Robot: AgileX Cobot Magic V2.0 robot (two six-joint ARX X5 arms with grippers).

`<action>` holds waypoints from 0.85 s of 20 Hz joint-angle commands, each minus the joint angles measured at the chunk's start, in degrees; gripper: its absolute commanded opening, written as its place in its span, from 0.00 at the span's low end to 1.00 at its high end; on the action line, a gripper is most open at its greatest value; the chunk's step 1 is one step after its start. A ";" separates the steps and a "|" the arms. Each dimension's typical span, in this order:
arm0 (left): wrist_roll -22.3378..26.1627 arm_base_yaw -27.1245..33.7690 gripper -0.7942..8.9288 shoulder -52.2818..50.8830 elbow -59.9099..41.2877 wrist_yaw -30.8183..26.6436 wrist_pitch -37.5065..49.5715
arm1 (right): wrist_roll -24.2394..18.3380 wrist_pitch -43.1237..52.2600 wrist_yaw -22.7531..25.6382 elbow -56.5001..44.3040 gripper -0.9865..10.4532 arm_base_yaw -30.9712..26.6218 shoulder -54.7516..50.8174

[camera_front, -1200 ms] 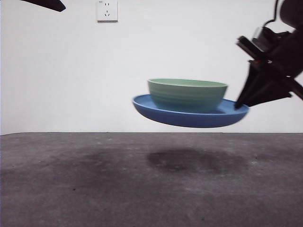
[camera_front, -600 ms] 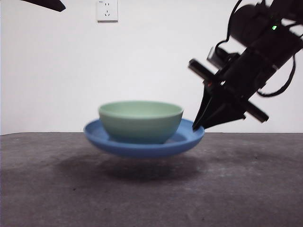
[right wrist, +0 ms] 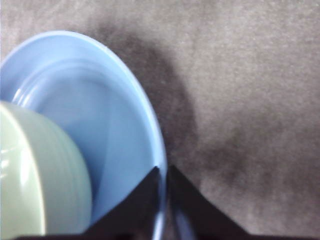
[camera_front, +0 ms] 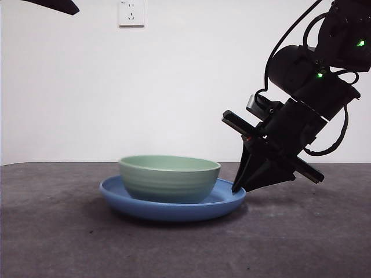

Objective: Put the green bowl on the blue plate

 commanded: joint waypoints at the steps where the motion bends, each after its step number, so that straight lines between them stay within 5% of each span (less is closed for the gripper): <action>1: 0.33 -0.26 0.34 0.46 0.46 0.55 0.39 | 0.59 0.09 0.07 1.01 0.21 0.55 0.55; 8: 0.33 -0.26 0.34 0.46 0.46 0.52 0.39 | -1.60 -4.37 3.08 1.01 0.24 0.33 -8.76; 17: 0.33 -0.26 0.34 0.46 0.46 0.52 0.33 | -15.58 -26.84 2.40 1.01 0.24 2.58 -36.00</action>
